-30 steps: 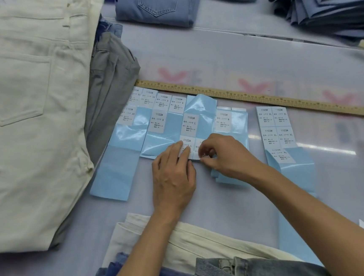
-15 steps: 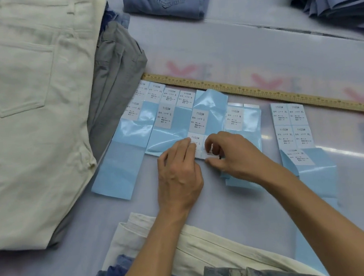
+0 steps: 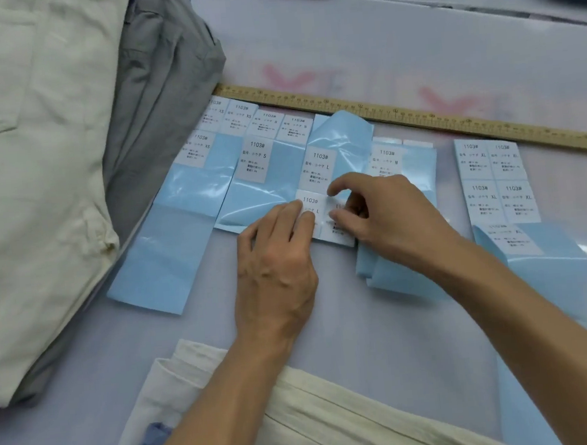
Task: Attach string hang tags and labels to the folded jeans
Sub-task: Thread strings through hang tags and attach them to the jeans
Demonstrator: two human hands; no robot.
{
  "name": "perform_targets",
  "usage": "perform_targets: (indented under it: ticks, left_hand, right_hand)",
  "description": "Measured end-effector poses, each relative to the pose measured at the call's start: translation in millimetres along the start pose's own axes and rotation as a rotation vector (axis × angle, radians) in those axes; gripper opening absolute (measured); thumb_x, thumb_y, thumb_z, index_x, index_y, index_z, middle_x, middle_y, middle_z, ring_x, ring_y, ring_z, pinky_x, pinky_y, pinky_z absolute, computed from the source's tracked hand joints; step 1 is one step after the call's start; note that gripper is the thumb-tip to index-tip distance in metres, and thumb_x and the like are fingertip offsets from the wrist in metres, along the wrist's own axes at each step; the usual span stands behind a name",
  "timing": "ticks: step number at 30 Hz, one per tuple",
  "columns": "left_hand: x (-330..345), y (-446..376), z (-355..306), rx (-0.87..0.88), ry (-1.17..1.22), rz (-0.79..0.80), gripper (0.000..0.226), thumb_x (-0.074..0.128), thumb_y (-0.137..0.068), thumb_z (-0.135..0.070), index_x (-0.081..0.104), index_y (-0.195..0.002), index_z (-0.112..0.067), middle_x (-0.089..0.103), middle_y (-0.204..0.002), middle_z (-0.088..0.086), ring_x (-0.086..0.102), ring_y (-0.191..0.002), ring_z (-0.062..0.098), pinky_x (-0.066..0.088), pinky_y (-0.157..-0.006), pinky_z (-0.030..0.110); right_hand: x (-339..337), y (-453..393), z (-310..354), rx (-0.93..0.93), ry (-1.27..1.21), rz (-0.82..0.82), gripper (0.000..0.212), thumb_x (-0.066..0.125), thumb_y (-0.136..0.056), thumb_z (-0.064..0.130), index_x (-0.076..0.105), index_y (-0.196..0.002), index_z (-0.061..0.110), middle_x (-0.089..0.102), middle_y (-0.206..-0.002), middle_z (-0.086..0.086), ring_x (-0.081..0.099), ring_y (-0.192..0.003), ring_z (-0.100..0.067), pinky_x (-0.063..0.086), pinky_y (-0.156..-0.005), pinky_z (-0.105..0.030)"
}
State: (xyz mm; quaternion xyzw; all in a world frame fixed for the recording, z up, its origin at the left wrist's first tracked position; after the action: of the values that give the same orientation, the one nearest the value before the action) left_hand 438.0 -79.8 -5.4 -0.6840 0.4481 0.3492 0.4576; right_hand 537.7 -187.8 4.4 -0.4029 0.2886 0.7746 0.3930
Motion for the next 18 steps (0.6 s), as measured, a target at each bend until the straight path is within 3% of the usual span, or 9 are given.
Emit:
perform_targets:
  ticks: [3,6,8,10,13,18]
  left_hand:
    - [2,1,1,0.007,-0.007,-0.008,0.036,0.054,-0.087,0.001,0.068,-0.119,-0.007,0.064,-0.131,0.011,0.059,-0.126,0.029,0.044,-0.099,0.043]
    - [6,0,2,0.014,-0.013,-0.004,0.036,0.055,-0.086,0.002,0.068,-0.119,-0.007,0.063,-0.132,0.012,0.058,-0.127,0.03,0.045,-0.099,0.044]
    - [6,0,1,0.018,-0.019,0.007,0.036,0.056,-0.086,0.004,0.068,-0.118,-0.007,0.062,-0.135,0.013,0.057,-0.128,0.031,0.046,-0.099,0.046]
    - [7,-1,0,0.022,-0.024,0.027,0.038,0.057,-0.085,0.006,0.068,-0.118,-0.007,0.061,-0.138,0.013,0.056,-0.13,0.031,0.046,-0.101,0.047]
    - [7,-1,0,0.021,-0.035,0.053,0.041,0.055,-0.083,0.005,0.068,-0.118,-0.009,0.062,-0.138,0.012,0.055,-0.131,0.03,0.046,-0.103,0.046]
    - [6,-2,-1,0.013,-0.039,0.062,0.038,0.054,-0.084,0.002,0.068,-0.118,-0.009,0.062,-0.137,0.011,0.056,-0.13,0.03,0.045,-0.103,0.045]
  right_hand:
    - [-1,8,9,-0.054,0.198,-0.18,0.025,0.058,-0.098,0.03,0.066,-0.12,0.02,0.061,-0.097,0.002,0.059,-0.09,-0.023,0.052,-0.072,-0.041]
    - [-4,8,11,-0.084,0.164,-0.301,0.022,0.063,-0.096,0.02,0.07,-0.114,0.011,0.06,-0.098,-0.005,0.056,-0.093,-0.027,0.052,-0.07,-0.044]
    - [-11,-2,11,-0.084,0.146,-0.347,0.027,0.065,-0.095,0.018,0.068,-0.12,0.006,0.061,-0.107,-0.01,0.056,-0.1,-0.031,0.052,-0.079,-0.046]
    - [-13,-22,9,-0.053,0.145,-0.313,0.033,0.063,-0.097,0.023,0.064,-0.125,0.005,0.059,-0.117,-0.011,0.052,-0.108,-0.032,0.046,-0.09,-0.041]
    - [-6,-49,1,0.024,0.128,-0.247,0.03,0.059,-0.099,0.026,0.065,-0.119,0.005,0.055,-0.117,-0.009,0.046,-0.111,-0.027,0.04,-0.094,-0.035]
    - [-1,-43,0,0.005,0.051,-0.392,0.021,0.064,-0.096,0.017,0.07,-0.11,0.003,0.057,-0.109,-0.011,0.05,-0.103,-0.029,0.037,-0.088,-0.027]
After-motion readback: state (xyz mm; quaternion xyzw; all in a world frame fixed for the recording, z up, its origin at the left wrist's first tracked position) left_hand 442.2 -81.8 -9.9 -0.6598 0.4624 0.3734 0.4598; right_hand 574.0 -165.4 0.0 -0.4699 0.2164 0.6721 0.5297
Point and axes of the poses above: each hand's wrist, its own y-axis away from the middle knuckle, its own x-axis out of the palm, z = x × y, the point moved 8 cm from there along -y, towards the middle knuckle
